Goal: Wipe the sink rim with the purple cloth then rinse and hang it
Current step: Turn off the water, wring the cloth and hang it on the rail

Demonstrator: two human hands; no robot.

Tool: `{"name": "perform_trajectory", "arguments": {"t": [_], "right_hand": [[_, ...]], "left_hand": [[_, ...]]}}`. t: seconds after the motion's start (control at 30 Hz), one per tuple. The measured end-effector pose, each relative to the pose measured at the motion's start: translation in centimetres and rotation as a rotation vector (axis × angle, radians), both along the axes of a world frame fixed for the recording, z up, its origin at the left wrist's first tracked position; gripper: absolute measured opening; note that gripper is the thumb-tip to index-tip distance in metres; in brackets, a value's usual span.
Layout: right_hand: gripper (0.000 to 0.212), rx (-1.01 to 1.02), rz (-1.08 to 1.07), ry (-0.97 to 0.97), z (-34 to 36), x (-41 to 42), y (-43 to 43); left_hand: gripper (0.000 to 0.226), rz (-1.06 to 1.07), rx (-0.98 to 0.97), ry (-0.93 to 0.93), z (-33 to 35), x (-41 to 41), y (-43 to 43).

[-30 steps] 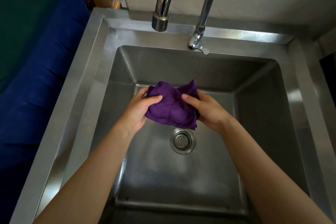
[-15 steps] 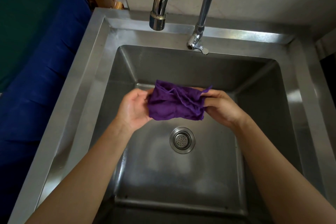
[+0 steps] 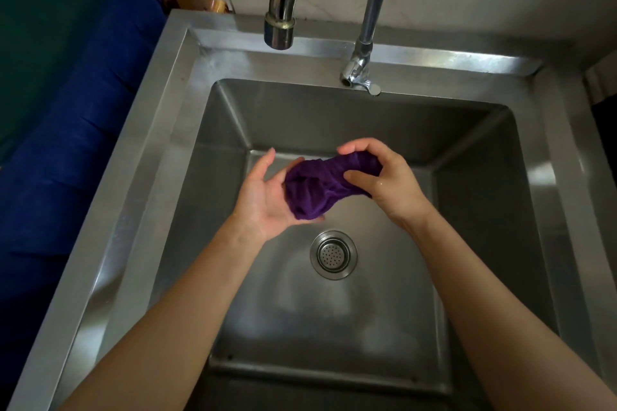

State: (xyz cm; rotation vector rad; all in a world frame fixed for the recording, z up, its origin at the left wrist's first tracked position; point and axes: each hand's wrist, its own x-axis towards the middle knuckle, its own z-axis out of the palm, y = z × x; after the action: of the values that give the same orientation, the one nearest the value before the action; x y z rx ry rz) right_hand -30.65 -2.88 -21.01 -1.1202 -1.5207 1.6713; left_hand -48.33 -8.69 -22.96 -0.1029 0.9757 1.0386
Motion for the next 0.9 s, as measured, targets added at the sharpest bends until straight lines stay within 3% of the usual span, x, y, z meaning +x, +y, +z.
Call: {"name": "perform_trajectory", "arguments": {"t": [0.1, 0.17, 0.3, 0.37, 0.47, 0.57, 0.67, 0.77, 0.9], "right_hand": [[0.037, 0.039, 0.028, -0.006, 0.3, -0.4, -0.1], [0.032, 0.164, 0.073, -0.035, 0.6, -0.8, -0.3], [0.032, 0.626, 0.177, -0.231, 0.2, -1.5, -0.4], [0.043, 0.673, 0.205, -0.38, -0.1, -1.6, -0.9], [0.048, 0.717, 0.057, -0.551, -0.7, -1.7, -1.9], [0.045, 0.766, -0.069, -0.652, -0.8, -2.5, -2.0], [0.045, 0.882, -0.155, -0.819, -0.8, -3.6, -1.8], [0.052, 0.657, -0.075, -0.812, 0.0, -3.8, -1.6], [0.055, 0.216, 0.038, -0.673, 0.4, -3.9, -0.7]], "left_hand": [[0.072, -0.128, 0.019, 0.067, 0.5, 0.8, 0.8], [0.066, -0.183, -0.051, 0.272, 1.1, 2.1, 1.4], [0.031, -0.064, -0.153, 0.499, 1.4, 3.6, 2.1], [0.026, 0.006, -0.171, 0.503, 1.7, 3.9, 2.5], [0.03, 0.043, -0.199, 0.618, 2.3, 4.6, 2.7], [0.032, 0.114, -0.191, 0.824, 2.1, 4.9, 2.6], [0.039, 0.107, -0.023, 1.26, 1.8, 4.9, 2.2], [0.047, 0.075, 0.159, 1.651, 1.9, 4.6, 1.6], [0.044, 0.077, 0.44, 1.743, 0.3, 4.0, 1.3]]}}
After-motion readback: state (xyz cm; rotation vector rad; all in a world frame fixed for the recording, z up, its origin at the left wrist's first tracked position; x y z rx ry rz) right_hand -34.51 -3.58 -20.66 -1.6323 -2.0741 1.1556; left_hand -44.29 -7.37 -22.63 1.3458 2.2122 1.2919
